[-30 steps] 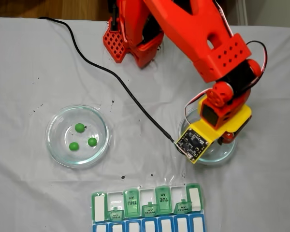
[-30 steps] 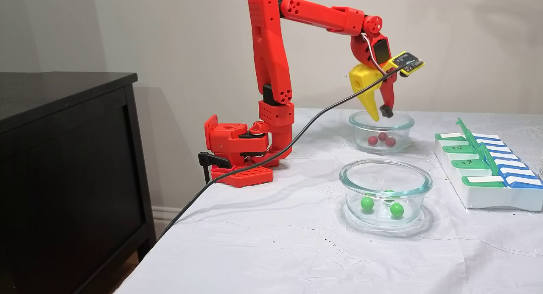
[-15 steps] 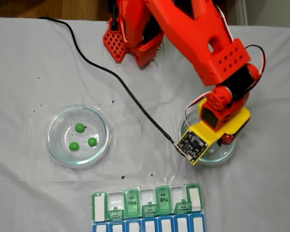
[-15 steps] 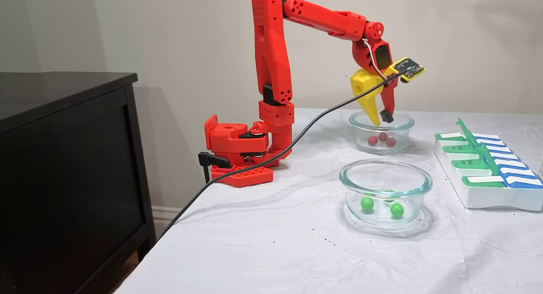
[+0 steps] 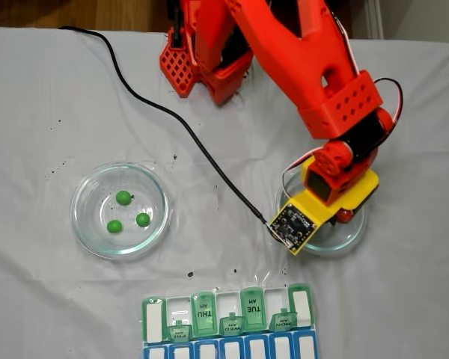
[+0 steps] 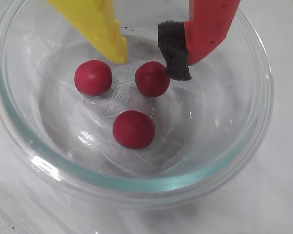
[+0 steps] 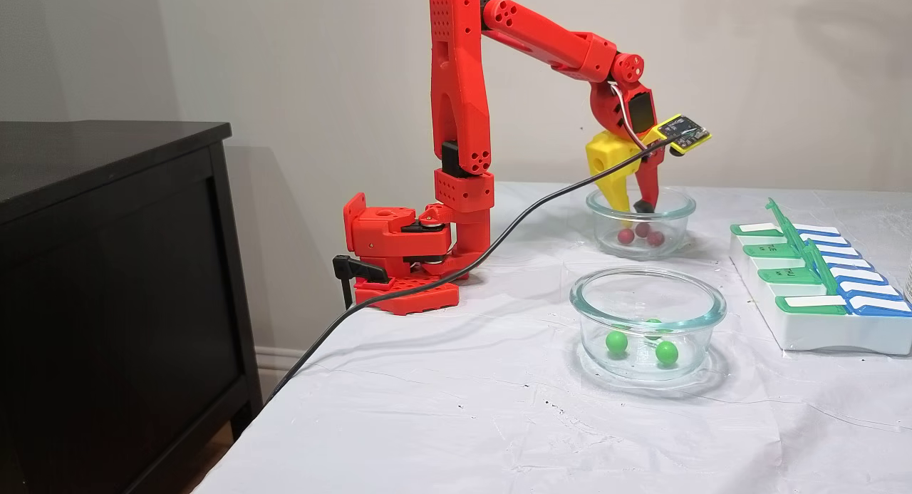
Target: Sort medicines into box.
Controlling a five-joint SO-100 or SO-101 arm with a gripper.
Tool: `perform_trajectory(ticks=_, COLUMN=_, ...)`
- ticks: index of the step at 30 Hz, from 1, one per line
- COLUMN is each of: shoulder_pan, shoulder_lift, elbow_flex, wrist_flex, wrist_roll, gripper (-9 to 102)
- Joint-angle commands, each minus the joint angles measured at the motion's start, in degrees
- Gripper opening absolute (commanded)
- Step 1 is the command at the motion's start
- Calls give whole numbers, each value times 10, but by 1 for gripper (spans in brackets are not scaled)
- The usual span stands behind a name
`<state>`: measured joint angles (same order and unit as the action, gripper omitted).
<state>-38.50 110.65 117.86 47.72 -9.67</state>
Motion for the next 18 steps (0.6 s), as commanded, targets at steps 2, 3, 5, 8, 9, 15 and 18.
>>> perform_trajectory(ticks=2, shoulder_pan=7, shoulder_lift=-3, elbow_flex=-20, wrist_flex=-5, wrist_roll=-4, gripper=16)
perform_trajectory(ticks=3, shoulder_pan=8, shoulder_lift=-5, elbow_flex=-20, wrist_flex=-6, wrist_roll=-5, gripper=16)
perform_trajectory(ticks=5, shoulder_pan=8, shoulder_lift=-7, elbow_flex=-20, wrist_flex=-7, wrist_roll=-5, gripper=17)
perform_trajectory(ticks=8, shoulder_pan=6, shoulder_lift=-7, elbow_flex=-20, wrist_flex=-5, wrist_roll=-5, gripper=16)
perform_trajectory(ticks=9, shoulder_pan=5, shoulder_lift=-8, elbow_flex=-23, wrist_flex=-3, wrist_roll=-5, gripper=16)
perform_trajectory(ticks=15, shoulder_pan=0, shoulder_lift=-30, elbow_flex=-42, wrist_flex=18, wrist_roll=-6, gripper=15)
perform_trajectory(ticks=18, shoulder_pan=-4, shoulder_lift=-32, elbow_flex=-42, wrist_flex=20, wrist_roll=-6, gripper=15)
